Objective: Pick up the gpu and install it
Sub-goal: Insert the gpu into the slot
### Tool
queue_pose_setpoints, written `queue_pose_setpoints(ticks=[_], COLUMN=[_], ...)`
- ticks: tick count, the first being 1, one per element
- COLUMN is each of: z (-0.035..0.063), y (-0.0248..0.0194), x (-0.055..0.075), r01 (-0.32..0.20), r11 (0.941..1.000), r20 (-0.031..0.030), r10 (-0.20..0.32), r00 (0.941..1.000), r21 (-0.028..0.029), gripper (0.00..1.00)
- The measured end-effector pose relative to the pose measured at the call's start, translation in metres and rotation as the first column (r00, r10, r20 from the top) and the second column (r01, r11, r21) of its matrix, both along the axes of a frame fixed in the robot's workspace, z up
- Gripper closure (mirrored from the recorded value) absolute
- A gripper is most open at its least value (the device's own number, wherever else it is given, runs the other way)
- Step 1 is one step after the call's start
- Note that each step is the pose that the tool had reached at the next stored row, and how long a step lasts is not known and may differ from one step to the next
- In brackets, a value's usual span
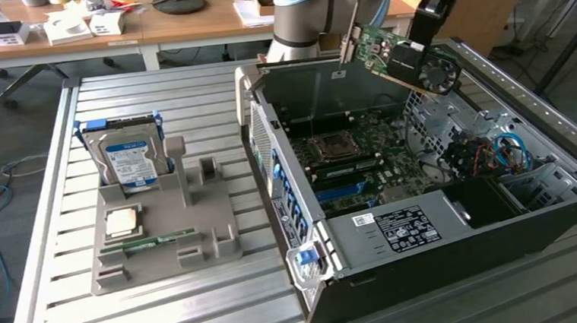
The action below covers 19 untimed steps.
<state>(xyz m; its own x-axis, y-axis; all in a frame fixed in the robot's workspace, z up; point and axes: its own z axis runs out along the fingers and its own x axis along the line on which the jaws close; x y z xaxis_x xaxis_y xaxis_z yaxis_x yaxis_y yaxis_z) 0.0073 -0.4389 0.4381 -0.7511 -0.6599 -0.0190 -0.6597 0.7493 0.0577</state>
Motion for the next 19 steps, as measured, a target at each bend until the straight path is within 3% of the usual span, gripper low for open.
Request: queue_pose_setpoints(ticks=[5, 10, 14, 19], z=[-0.0001, -0.0001, -0.0002, -0.0002], y=[0.0000, 0.0000, 0.0000, 0.0000], x=[0.0000, 0.0000, 0.0000, 0.0000], r01=[-0.081, -0.161, -0.226, -0.304], r11=[0.9967, 0.9870, 0.9742, 0.9525], r20=[0.0000, 0.0000, 0.0001, 0.0000], r10=[0.081, 0.161, 0.226, 0.304], r00=[0.9967, 0.9870, 0.9742, 0.9525], r21=[-0.0001, -0.0001, -0.0001, -0.0001], gripper=[0.74, 0.74, 0.74, 0.74])
